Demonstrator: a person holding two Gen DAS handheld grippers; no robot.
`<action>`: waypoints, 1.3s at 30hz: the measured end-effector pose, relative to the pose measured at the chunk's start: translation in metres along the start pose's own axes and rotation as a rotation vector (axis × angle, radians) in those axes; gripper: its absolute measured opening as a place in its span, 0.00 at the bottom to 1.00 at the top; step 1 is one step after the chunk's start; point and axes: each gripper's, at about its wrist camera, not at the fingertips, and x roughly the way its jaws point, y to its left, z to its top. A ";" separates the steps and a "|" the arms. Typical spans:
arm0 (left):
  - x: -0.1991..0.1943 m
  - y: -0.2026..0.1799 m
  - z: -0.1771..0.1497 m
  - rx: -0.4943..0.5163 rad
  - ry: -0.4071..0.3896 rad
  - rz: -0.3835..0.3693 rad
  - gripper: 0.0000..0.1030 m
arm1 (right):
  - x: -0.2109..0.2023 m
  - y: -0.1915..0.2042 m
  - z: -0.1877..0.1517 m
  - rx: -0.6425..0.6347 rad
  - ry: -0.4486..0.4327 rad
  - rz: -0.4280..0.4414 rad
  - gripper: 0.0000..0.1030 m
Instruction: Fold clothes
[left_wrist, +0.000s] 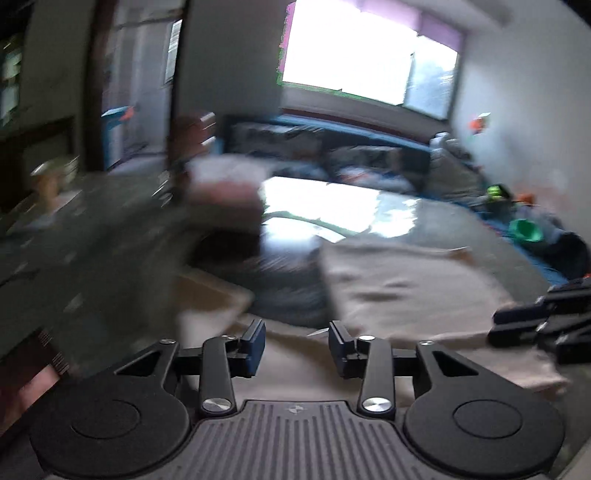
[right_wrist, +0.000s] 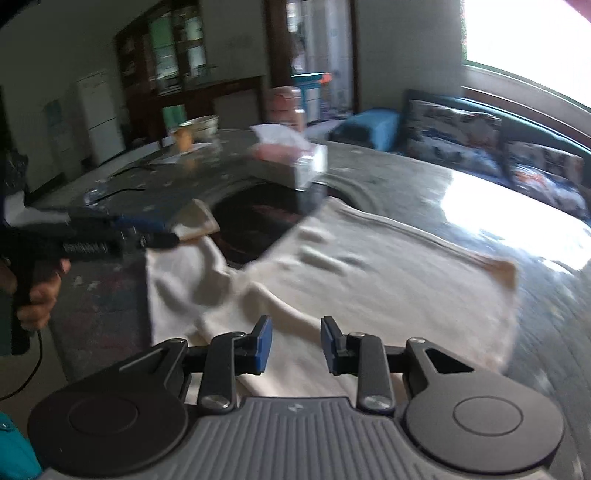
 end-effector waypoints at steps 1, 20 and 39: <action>0.000 0.006 -0.003 -0.010 0.006 0.021 0.46 | 0.005 0.003 0.005 -0.010 0.007 0.018 0.28; -0.016 0.062 -0.034 -0.158 0.043 0.038 0.60 | 0.180 0.067 0.101 0.053 0.156 0.191 0.28; -0.015 0.041 -0.032 -0.125 0.043 0.022 0.67 | 0.140 0.064 0.111 0.045 0.067 0.147 0.05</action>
